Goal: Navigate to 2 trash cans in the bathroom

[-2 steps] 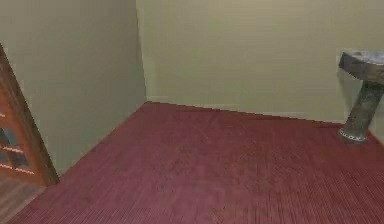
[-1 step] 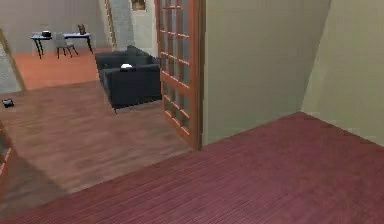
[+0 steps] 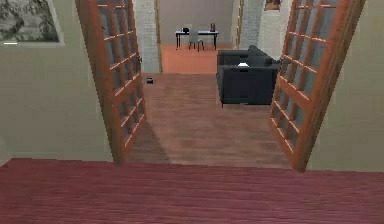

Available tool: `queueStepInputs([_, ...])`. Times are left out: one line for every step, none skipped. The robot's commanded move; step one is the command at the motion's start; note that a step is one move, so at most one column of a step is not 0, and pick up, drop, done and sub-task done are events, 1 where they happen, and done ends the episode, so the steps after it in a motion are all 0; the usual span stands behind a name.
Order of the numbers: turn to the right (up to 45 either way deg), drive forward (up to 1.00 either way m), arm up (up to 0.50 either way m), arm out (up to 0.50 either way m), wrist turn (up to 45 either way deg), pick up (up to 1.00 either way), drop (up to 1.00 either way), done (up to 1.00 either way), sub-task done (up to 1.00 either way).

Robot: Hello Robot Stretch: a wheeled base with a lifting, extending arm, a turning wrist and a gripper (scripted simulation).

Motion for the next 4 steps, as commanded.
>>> queueStepInputs([0.0,1.0,0.0,0.0,0.0,0.0,0.0,0.0,0.0])
queueStepInputs([-3.0,0.0,0.0,0.0,0.0,0.0,0.0,0.0,0.0])
queueStepInputs([0.0,1.0,0.0,0.0,0.0,0.0,0.0,0.0,0.0])
queueStepInputs([0.0,1.0,0.0,0.0,0.0,0.0,0.0,0.0,0.0])
